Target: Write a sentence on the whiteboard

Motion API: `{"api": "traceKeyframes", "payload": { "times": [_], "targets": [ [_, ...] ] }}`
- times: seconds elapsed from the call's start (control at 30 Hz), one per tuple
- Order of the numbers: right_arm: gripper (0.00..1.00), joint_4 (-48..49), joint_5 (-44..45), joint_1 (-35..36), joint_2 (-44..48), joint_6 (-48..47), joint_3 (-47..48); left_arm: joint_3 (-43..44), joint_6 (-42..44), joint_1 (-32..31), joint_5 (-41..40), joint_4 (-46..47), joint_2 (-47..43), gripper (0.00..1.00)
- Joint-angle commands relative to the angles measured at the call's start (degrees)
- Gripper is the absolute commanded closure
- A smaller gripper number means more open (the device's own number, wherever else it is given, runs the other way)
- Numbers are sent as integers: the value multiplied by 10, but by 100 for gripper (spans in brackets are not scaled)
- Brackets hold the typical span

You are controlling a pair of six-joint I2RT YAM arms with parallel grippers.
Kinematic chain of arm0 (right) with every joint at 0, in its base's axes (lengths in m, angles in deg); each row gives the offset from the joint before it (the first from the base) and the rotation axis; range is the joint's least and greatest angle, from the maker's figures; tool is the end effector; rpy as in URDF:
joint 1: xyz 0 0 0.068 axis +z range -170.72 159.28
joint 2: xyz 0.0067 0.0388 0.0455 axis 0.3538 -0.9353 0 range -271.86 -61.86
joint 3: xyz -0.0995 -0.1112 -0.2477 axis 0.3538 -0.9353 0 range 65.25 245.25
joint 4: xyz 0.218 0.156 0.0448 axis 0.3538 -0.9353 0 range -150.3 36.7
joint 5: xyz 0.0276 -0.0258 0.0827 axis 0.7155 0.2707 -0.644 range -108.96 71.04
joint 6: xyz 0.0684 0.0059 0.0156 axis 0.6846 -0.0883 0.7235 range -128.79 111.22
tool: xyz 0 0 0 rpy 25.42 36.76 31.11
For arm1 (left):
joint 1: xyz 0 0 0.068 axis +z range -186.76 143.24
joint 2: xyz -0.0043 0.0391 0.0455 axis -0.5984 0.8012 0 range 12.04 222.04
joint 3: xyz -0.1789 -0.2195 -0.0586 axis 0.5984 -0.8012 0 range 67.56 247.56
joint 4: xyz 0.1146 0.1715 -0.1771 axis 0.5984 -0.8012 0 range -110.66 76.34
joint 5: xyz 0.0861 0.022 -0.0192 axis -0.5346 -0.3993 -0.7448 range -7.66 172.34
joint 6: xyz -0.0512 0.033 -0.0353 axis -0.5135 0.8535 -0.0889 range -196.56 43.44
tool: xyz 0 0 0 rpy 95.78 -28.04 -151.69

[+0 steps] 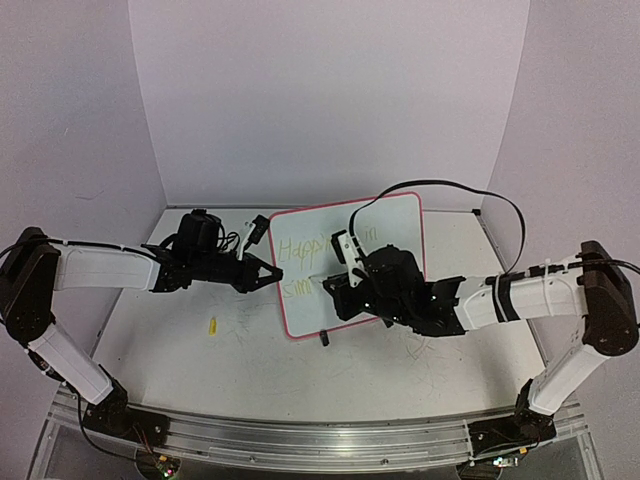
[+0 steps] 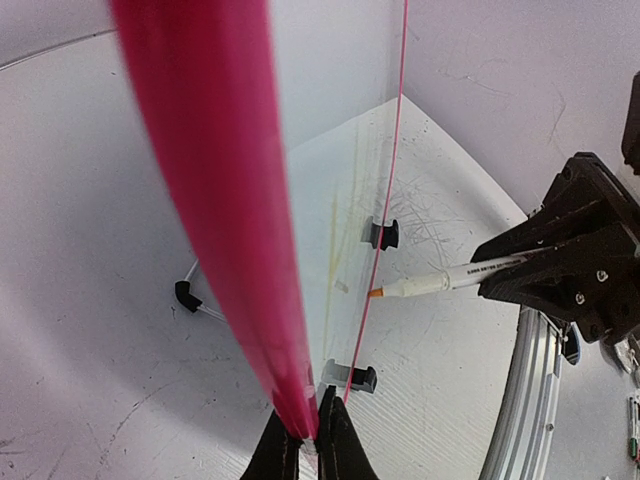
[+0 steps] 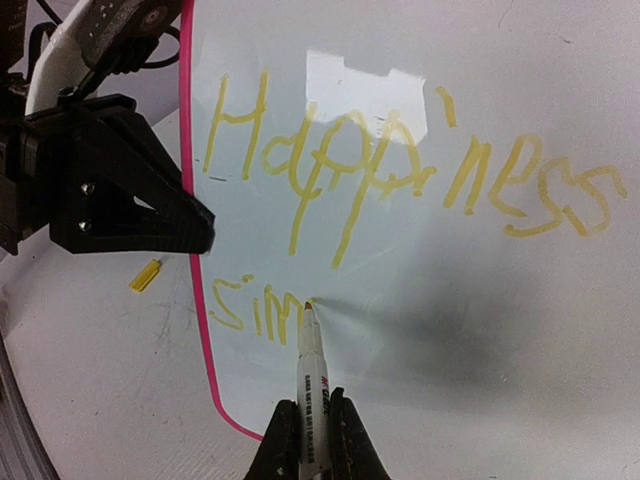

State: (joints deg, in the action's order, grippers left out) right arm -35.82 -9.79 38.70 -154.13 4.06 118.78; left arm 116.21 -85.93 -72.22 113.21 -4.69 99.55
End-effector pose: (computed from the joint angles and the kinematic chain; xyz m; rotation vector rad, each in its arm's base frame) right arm 0.2064 0.3313 0.2333 -0.6885 1.8762 0.6757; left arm 0.2694 -0.2282 0.2187 0.8209 2.0191 -1.0244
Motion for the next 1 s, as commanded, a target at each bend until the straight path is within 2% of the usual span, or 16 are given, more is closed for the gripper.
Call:
{"api": "traceKeyframes", "payload": {
  "times": [0.0,0.3,0.97],
  "targets": [
    [100,22,15,-8,-6,-10,28,17,39,-1,-44,-21,-1,100],
    [100,30,-24,-9,-5,-14,21,17,39,-1,-43,-21,2,100],
    [100,18,-20,-9,-19,0,6,17,39,-1,-43,-21,2,100]
  ]
}}
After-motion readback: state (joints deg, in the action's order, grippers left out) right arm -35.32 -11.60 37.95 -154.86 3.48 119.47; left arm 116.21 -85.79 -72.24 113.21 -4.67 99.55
